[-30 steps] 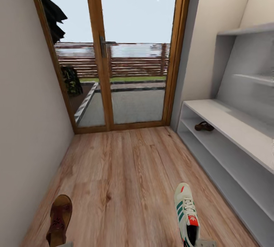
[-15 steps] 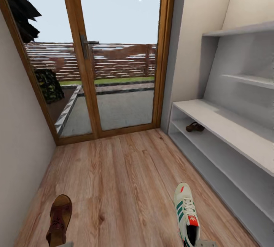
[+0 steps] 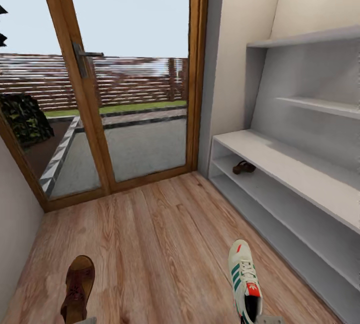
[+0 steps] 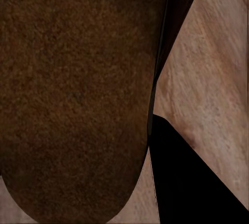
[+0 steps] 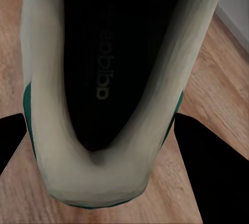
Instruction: Pick up the two gym shoes and the two sandals from the corridor floor and place them onto the hallstand (shoe rack) in the corridor, making sure they are on the rack and not on the floor. Arrange them so the two gym shoes are next to each other and the two sandals are next to each other.
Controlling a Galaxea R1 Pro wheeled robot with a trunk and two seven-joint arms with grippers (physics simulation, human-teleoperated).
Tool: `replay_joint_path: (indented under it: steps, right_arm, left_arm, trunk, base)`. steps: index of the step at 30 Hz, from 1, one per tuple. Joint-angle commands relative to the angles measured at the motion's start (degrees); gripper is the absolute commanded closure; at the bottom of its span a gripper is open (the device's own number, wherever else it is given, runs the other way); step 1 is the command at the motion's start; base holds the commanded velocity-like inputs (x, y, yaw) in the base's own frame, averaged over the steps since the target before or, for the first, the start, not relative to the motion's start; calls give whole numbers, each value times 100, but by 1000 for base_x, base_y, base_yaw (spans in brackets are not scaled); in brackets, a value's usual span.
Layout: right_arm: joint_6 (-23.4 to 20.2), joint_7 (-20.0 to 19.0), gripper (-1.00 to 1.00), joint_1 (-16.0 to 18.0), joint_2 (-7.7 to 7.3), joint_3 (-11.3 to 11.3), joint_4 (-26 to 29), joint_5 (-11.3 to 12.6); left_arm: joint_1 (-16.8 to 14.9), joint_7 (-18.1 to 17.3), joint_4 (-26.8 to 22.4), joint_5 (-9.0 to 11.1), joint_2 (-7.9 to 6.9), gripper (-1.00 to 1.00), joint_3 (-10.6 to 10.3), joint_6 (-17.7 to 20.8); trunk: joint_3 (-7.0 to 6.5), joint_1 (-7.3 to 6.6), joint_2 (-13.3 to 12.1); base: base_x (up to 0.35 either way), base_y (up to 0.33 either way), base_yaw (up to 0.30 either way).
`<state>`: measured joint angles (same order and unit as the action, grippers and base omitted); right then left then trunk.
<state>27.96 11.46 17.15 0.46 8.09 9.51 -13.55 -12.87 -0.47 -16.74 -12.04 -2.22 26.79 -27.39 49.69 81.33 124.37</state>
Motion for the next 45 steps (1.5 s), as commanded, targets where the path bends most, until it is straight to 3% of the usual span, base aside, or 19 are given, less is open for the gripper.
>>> replay_joint_path:
  steps: [1,45]
  right_arm:
    - [16,23,100,6,5,45,-6,-60]
    - [16,23,100,3,7,53,-1,-60]
  left_arm:
    - [-5,8,5,-79,2,100,46,-20]
    - [-5,5,5,-79,2,100,46,-20]
  trunk:
    - [8,2,2]
    - [187,2,2]
  base:
    - [281,214,-284]
    - [231,241,-281]
